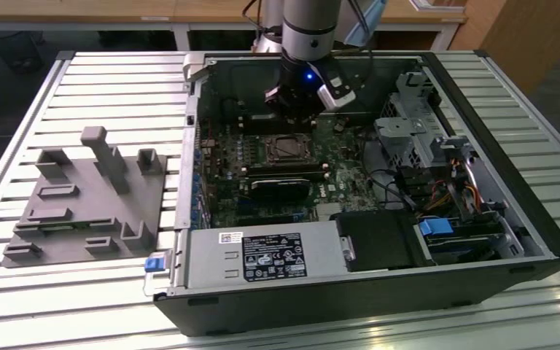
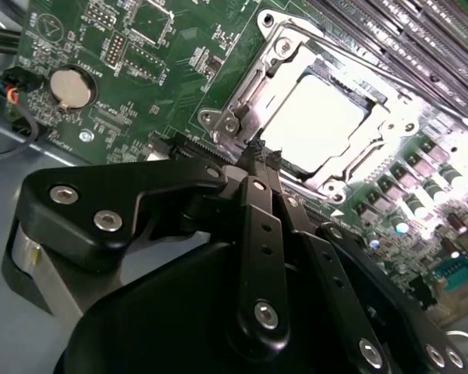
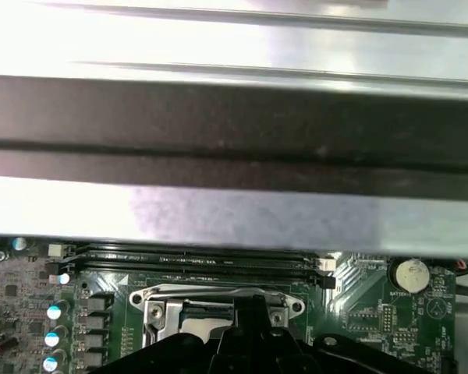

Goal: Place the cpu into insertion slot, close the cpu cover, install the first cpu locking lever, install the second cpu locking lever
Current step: 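Install the second cpu locking lever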

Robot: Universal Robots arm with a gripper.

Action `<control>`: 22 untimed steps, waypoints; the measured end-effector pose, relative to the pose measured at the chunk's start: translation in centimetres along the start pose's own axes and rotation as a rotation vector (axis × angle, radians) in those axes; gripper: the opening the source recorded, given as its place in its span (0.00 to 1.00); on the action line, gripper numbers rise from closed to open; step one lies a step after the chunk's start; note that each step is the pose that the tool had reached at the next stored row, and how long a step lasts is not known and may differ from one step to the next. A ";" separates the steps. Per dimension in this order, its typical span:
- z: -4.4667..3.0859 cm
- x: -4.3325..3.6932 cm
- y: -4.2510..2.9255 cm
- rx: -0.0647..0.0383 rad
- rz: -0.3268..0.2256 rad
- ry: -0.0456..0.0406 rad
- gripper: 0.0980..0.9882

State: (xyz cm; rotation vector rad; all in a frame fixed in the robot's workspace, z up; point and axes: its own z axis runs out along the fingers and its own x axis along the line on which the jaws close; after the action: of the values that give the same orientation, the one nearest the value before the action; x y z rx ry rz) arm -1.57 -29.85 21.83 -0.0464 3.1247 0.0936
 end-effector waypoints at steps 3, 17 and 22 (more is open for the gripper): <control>-0.73 -0.01 0.04 0.000 0.000 0.0000 0.01; -1.19 0.04 -1.35 0.000 0.000 0.0001 0.01; -1.34 0.05 -1.65 0.000 0.000 0.0006 0.01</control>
State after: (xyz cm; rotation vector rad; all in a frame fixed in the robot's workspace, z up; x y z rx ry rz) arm -1.59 -31.58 23.07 -0.0463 3.1253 0.0932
